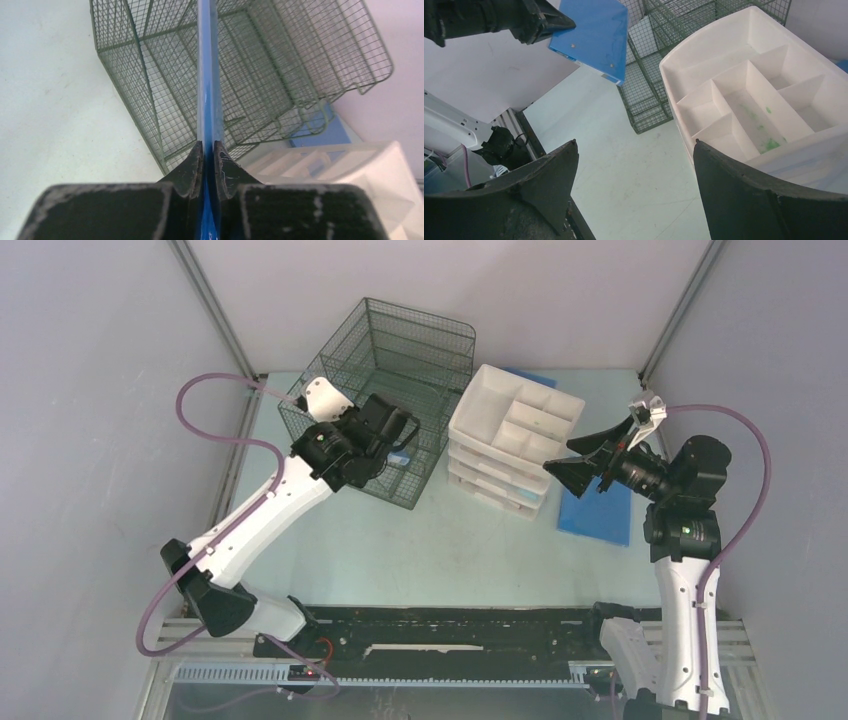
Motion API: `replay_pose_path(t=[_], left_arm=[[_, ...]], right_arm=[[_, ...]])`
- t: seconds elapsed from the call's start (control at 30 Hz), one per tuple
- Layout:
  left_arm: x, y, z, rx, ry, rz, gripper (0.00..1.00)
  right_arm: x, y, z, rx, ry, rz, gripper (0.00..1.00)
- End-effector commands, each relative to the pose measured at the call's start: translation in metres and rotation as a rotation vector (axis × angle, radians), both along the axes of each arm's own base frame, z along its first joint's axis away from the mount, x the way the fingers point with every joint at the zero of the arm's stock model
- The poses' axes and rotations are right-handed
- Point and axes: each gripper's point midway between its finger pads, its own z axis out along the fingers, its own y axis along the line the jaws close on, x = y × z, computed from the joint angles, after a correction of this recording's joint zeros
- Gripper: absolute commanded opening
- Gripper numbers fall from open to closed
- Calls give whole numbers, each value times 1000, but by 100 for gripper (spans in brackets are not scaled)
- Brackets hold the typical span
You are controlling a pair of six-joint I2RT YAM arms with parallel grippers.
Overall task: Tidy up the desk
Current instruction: Place the folder in the storage box.
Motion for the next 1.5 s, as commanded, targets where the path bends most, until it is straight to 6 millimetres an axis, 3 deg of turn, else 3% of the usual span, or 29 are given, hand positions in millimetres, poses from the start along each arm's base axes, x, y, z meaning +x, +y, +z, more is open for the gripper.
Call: replay_pose_path(t=[0.0, 0.5, 0.67, 0.77, 1.03, 1.23, 1.47], left_arm=[[-9, 19, 50, 62, -148, 96, 10], [-30, 33, 52, 55, -195, 140, 8], [-43, 33, 72, 62, -263, 129, 7], [-44, 37, 73, 72, -271, 137, 7], [-26, 37, 43, 75, -192, 167, 8], [-6, 42, 4, 65, -96, 201, 10], [18, 25, -18, 77, -33, 175, 12]], right_arm=[[-2, 0, 6, -20, -39, -6, 91], [-1, 0, 6, -21, -38, -8, 91], [0, 0, 5, -22, -37, -12, 91], [0, 0, 5, -22, -35, -11, 91], [-1, -2, 6, -19, -37, -16, 92], [-3, -1, 7, -20, -41, -11, 92], [-2, -1, 6, -20, -37, -12, 92]])
